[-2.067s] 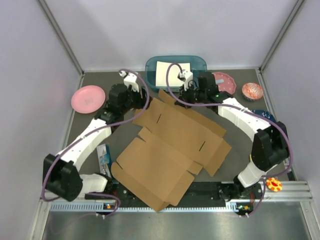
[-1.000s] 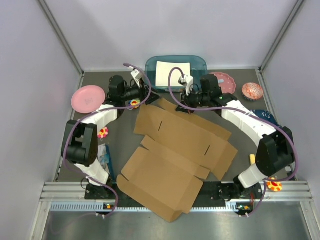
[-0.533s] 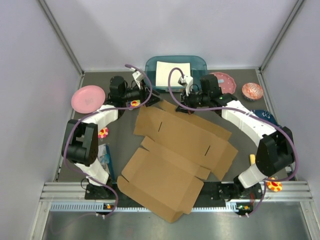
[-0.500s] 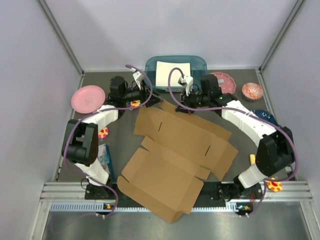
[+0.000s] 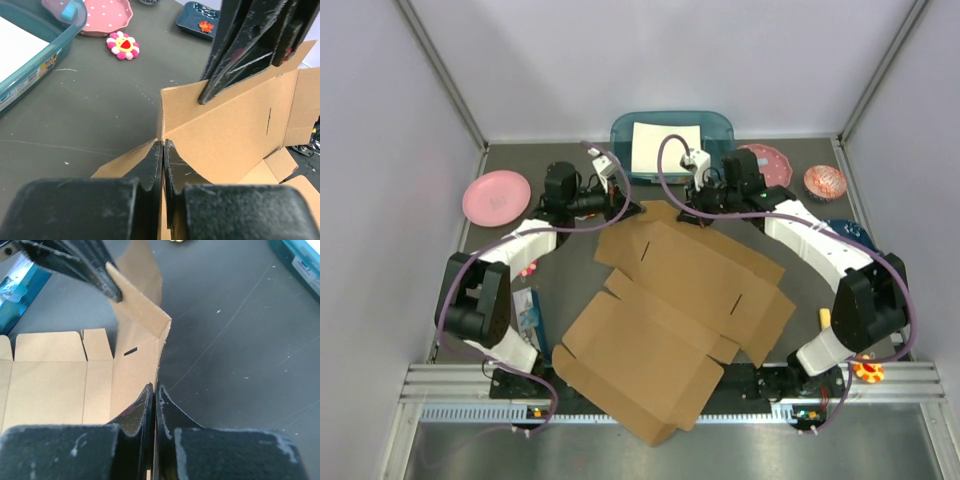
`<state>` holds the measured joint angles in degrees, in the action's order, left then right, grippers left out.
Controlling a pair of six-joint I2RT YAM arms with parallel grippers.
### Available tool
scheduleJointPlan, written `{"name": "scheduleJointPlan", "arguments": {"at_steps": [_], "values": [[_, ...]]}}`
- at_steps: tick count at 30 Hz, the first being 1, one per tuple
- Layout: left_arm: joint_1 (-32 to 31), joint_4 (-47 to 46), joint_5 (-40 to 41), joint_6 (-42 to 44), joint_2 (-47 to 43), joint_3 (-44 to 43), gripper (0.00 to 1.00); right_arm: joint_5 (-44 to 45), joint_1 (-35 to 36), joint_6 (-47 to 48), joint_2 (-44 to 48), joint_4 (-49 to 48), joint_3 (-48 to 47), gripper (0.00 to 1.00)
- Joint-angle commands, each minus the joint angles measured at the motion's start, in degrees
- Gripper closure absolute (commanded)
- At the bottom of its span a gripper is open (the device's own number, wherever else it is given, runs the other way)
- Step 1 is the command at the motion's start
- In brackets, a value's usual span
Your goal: Fold the paper box
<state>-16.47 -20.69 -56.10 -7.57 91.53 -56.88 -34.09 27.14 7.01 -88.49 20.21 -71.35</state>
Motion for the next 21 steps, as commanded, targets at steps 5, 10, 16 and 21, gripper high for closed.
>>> {"name": "scheduleJointPlan", "arguments": {"at_steps": [5, 10, 16, 21], "values": [[-6.3, -2.2, 6.7, 0.1, -7.8, 4.3, 1.0, 6.6, 3.4, -0.3, 3.1, -6.2, -0.5, 1.0], [-12.3, -1.7, 18.8, 1.3, -11.2, 7.0, 1.0, 14.3, 5.3, -2.3, 4.2, -8.5, 1.6, 1.0], [-21.9, -8.7, 36.8, -3.2, -13.1, 14.1, 1.0, 20.0, 7.8, -4.4, 5.6, -11.4, 5.4, 1.0], [-27.4, -12.4, 48.9, -4.2, -11.3, 16.2, 1.0, 21.3, 9.6, -4.5, 5.3, -11.9, 6.1, 1.0]]}}
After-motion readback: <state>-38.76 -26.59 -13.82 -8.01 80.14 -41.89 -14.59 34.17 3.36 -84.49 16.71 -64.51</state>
